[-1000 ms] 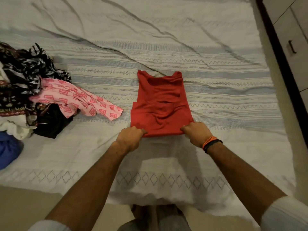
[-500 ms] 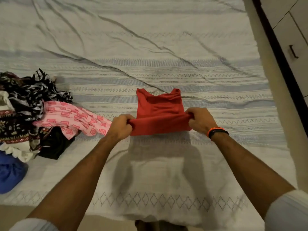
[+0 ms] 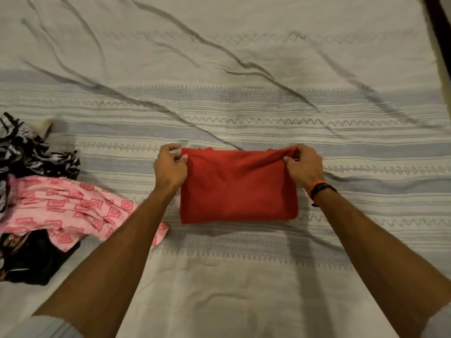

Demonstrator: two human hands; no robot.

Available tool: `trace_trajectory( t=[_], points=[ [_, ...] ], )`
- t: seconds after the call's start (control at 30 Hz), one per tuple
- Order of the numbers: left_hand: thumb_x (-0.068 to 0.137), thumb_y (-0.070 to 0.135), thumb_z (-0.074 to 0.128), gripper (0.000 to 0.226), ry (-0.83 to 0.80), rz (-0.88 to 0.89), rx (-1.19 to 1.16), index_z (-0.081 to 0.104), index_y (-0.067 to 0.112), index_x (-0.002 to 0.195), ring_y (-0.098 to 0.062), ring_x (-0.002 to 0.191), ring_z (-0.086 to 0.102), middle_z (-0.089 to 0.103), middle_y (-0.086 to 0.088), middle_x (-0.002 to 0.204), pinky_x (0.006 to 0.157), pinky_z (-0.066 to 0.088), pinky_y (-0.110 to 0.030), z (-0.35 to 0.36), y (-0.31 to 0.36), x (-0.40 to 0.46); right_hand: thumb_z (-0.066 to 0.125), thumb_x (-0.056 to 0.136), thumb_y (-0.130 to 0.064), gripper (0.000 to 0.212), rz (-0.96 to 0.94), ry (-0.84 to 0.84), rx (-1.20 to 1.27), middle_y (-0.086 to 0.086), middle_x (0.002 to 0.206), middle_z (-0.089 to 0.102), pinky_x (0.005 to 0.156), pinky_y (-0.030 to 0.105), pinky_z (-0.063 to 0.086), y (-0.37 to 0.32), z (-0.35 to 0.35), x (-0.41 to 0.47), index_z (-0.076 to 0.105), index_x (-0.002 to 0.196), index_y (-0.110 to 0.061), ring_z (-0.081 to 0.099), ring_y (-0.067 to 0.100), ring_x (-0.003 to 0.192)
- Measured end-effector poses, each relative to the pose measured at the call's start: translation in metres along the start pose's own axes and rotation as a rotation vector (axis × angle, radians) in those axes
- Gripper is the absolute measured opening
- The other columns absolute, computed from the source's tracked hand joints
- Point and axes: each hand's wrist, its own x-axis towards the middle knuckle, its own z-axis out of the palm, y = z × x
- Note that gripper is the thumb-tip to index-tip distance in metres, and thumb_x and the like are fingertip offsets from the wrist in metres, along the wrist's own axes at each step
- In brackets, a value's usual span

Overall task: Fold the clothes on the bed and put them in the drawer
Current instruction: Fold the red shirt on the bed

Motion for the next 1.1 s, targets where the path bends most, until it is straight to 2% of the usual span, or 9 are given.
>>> trace_trajectory(
  t=[0.07,0.13,0.17,0.23,0.3,0.37,0.47,0.7,1.1],
  points=[
    [0.096,0.009,0.059,0.035,0.086,0.031,0.082,0.051,0.01,0.13,-0.02,0.108,0.06,0.063,-0.011,0.125,0.092,0.044,-0.025,0.011,0.001,0.009,0.063,0.094,-0.017,0.031,-0.003,0.089,-0.022,0.01,0.119,0.064,0.089,0.027,0.043,0.001,0.009,0.005,0.057,0.123,-0.007,0.058,0.025,0.109],
    [0.095,0.009,0.057,0.037,0.233,0.202,0.243,0.05,0.008,0.131,-0.025,0.121,0.051,0.056,-0.012,0.131,0.101,0.037,-0.03,0.02,-0.001,0.004,0.06,0.095,-0.026,0.04,-0.171,0.223,-0.133,0.012,0.124,0.059,0.099,0.041,0.045,0.0,0.019,-0.004,0.051,0.129,-0.006,0.054,0.029,0.114],
    [0.095,0.011,0.057,0.036,0.266,0.316,0.265,0.052,0.007,0.13,-0.025,0.124,0.048,0.054,-0.011,0.133,0.104,0.034,-0.031,0.026,-0.004,-0.002,0.056,0.096,-0.029,0.04,-0.29,0.249,-0.151,0.012,0.124,0.058,0.099,0.046,0.045,0.0,0.027,-0.013,0.052,0.128,-0.005,0.053,0.028,0.114],
    [0.098,0.018,0.052,0.033,0.177,0.504,0.278,0.056,0.006,0.128,-0.023,0.127,0.047,0.054,-0.009,0.137,0.108,0.033,-0.033,0.043,-0.016,-0.02,0.049,0.098,-0.038,0.047,-0.465,0.128,-0.172,0.012,0.133,0.053,0.106,0.047,0.042,0.003,0.052,-0.035,0.05,0.134,-0.007,0.049,0.024,0.122],
    [0.1,0.031,0.047,0.045,-0.001,0.622,0.413,0.052,0.009,0.139,-0.025,0.141,0.036,0.043,-0.009,0.152,0.117,0.027,-0.041,0.058,-0.04,-0.038,0.046,0.097,-0.052,0.07,-0.567,-0.044,-0.316,0.013,0.158,0.03,0.121,0.044,0.022,0.017,0.075,-0.052,0.033,0.151,-0.009,0.027,0.024,0.146],
    [0.099,0.049,0.041,0.065,-0.142,0.651,0.586,0.033,0.015,0.153,-0.026,0.151,0.014,0.02,-0.006,0.163,0.123,0.014,-0.045,0.067,-0.066,-0.041,0.042,0.092,-0.067,0.09,-0.597,-0.111,-0.477,0.01,0.166,0.006,0.124,0.045,0.01,0.037,0.089,-0.053,0.014,0.158,-0.011,0.004,0.023,0.153],
    [0.094,0.061,0.039,0.079,-0.186,0.676,0.722,0.017,0.02,0.158,-0.026,0.153,0.0,0.005,-0.003,0.166,0.122,0.009,-0.052,0.069,-0.087,-0.032,0.044,0.084,-0.077,0.105,-0.582,-0.08,-0.585,0.011,0.166,0.003,0.122,0.051,0.012,0.05,0.094,-0.045,0.012,0.158,-0.009,0.002,0.025,0.153],
    [0.089,0.058,0.049,0.081,-0.14,0.698,0.74,0.026,0.017,0.155,-0.03,0.153,0.005,0.012,-0.007,0.165,0.119,0.013,-0.058,0.08,-0.097,-0.025,0.05,0.079,-0.077,0.109,-0.565,-0.012,-0.607,0.013,0.165,0.007,0.121,0.055,0.011,0.057,0.106,-0.039,0.018,0.156,-0.006,0.006,0.027,0.153],
    [0.089,0.058,0.05,0.08,-0.112,0.725,0.681,0.029,0.016,0.154,-0.031,0.152,0.009,0.016,-0.008,0.164,0.118,0.014,-0.059,0.081,-0.099,-0.023,0.051,0.079,-0.076,0.108,-0.583,-0.005,-0.57,0.013,0.165,0.01,0.121,0.055,0.011,0.058,0.107,-0.038,0.02,0.156,-0.007,0.008,0.026,0.153]
  ],
)
